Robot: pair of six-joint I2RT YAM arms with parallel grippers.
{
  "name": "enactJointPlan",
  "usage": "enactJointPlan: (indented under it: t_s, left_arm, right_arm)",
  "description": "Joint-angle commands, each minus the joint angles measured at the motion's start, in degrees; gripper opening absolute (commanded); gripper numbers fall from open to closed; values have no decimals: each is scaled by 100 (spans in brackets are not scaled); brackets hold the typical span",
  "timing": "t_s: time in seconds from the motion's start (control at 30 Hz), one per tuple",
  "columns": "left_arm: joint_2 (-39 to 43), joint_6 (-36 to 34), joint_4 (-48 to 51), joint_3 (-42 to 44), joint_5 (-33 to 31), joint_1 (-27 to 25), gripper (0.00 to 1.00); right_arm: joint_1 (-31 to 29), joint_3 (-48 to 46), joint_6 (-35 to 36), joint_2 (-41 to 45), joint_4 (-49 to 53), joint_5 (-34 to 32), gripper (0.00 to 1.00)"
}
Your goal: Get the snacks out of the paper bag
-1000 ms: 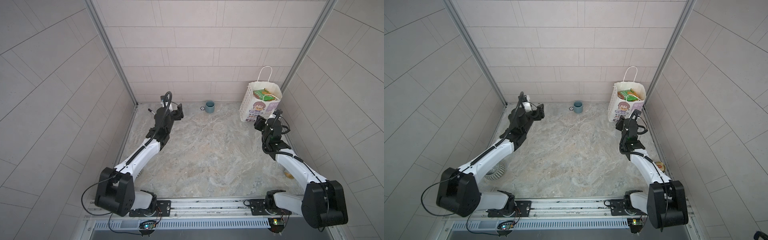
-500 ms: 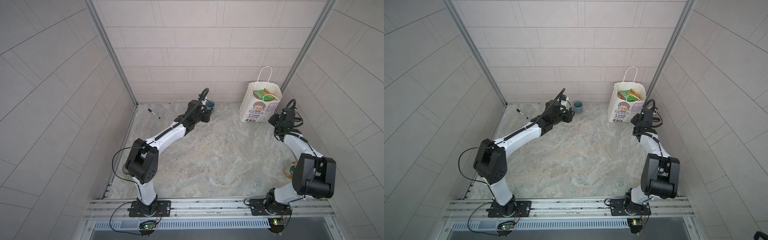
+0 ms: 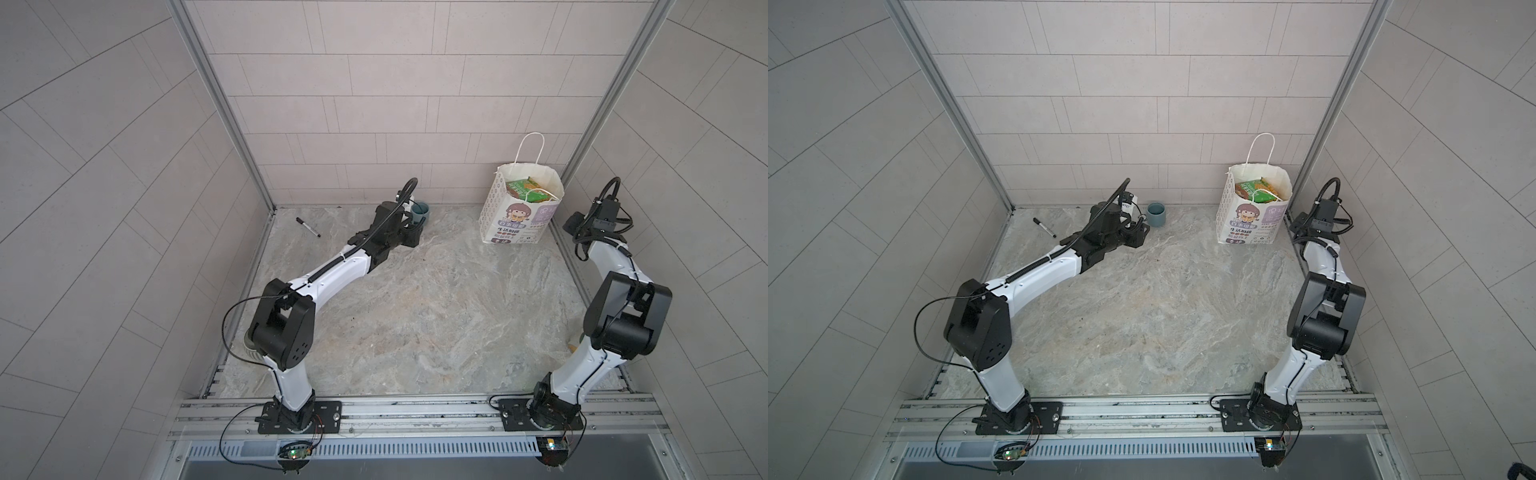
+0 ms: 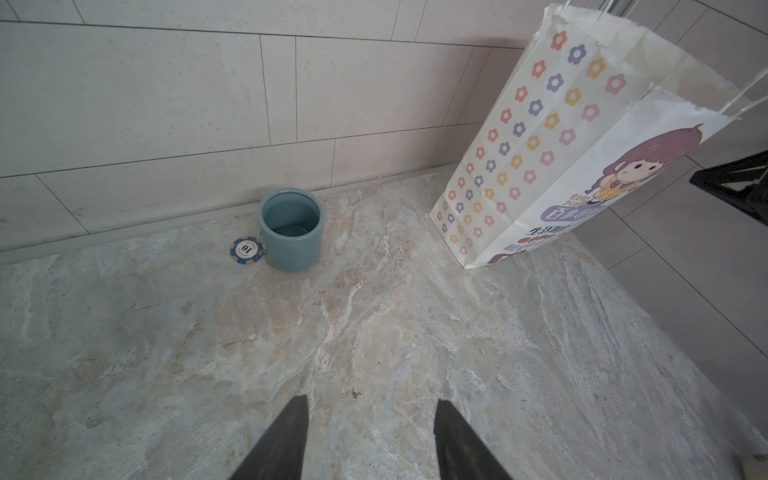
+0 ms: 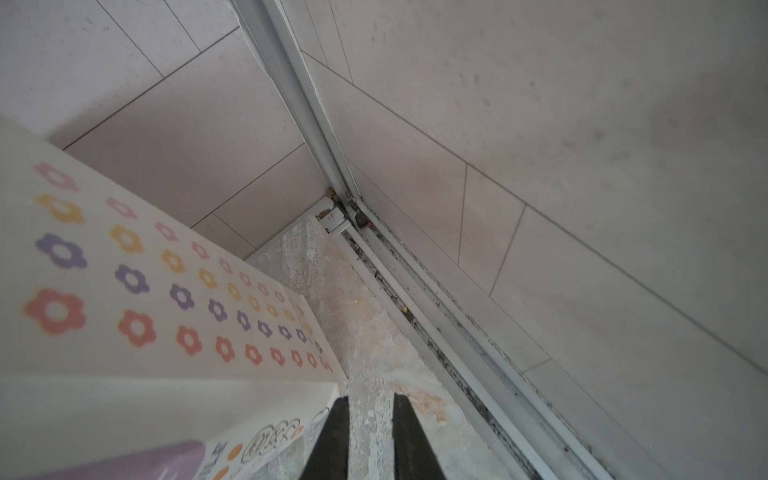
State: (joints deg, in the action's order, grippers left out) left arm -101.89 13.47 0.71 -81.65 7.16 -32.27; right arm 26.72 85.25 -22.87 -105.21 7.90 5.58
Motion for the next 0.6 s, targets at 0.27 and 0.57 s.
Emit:
enactJointPlan:
  t_s: [0.27, 0.57]
  left_arm:
    - [196, -121, -286, 114, 361, -16, 56]
    - [396, -43, -994, 643, 538, -16, 71]
  right_arm:
    - [230, 2842, 501, -2047, 735, 1403, 16]
    - [163, 4763, -456, -3877, -33, 2780, 18]
